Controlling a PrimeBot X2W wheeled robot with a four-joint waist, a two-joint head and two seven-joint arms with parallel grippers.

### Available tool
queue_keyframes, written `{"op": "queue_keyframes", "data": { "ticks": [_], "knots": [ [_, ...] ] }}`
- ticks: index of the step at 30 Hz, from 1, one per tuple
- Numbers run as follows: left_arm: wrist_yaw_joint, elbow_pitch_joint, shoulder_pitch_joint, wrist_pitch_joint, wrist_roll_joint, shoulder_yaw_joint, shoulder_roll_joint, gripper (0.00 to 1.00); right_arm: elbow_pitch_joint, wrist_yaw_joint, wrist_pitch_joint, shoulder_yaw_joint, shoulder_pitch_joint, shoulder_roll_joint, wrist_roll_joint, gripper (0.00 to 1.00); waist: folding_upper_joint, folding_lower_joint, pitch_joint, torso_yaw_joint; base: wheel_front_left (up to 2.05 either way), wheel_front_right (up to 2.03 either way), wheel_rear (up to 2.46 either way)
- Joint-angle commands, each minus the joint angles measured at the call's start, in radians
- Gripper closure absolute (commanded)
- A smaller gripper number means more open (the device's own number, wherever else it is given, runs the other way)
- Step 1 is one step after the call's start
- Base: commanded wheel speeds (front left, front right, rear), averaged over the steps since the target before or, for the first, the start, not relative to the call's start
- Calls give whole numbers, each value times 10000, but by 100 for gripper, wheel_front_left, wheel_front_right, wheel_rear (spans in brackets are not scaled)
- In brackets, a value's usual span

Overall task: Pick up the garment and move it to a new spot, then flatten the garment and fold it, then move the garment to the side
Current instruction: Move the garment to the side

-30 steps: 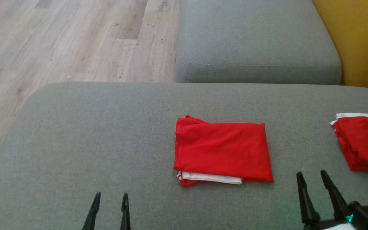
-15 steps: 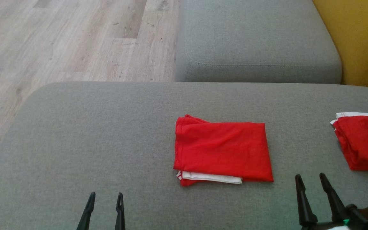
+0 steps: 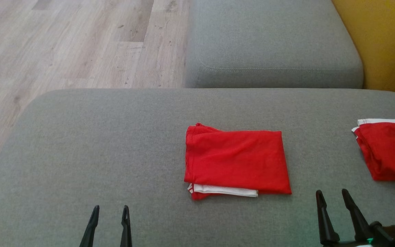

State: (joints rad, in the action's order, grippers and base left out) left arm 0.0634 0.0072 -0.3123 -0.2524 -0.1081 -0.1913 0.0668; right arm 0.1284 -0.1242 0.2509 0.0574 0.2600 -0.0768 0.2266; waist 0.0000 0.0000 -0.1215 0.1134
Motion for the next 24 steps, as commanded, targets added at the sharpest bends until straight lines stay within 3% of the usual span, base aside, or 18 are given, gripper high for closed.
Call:
{"op": "queue_keyframes", "data": {
  "ticks": [1,6,12,24],
  "knots": [
    [-51,-350,496,-93,-53,326,-146,0,-259,-65,108,175,-298,-107,-98,0,0,0,44,19,0,0,0],
    [-172,-497,645,-93,-74,175,-158,0,67,-65,108,192,-583,-252,135,0,0,0,377,133,0,0,0],
    [-162,-722,1001,-93,-188,-317,-163,0,1550,-65,81,642,-1789,-707,929,0,0,0,1014,319,0,0,0],
    [-156,-900,1848,-93,-105,-1340,-165,0,4193,-65,-3026,1641,-5226,-1365,3313,0,0,0,2202,682,0,0,0]
  ]
}}
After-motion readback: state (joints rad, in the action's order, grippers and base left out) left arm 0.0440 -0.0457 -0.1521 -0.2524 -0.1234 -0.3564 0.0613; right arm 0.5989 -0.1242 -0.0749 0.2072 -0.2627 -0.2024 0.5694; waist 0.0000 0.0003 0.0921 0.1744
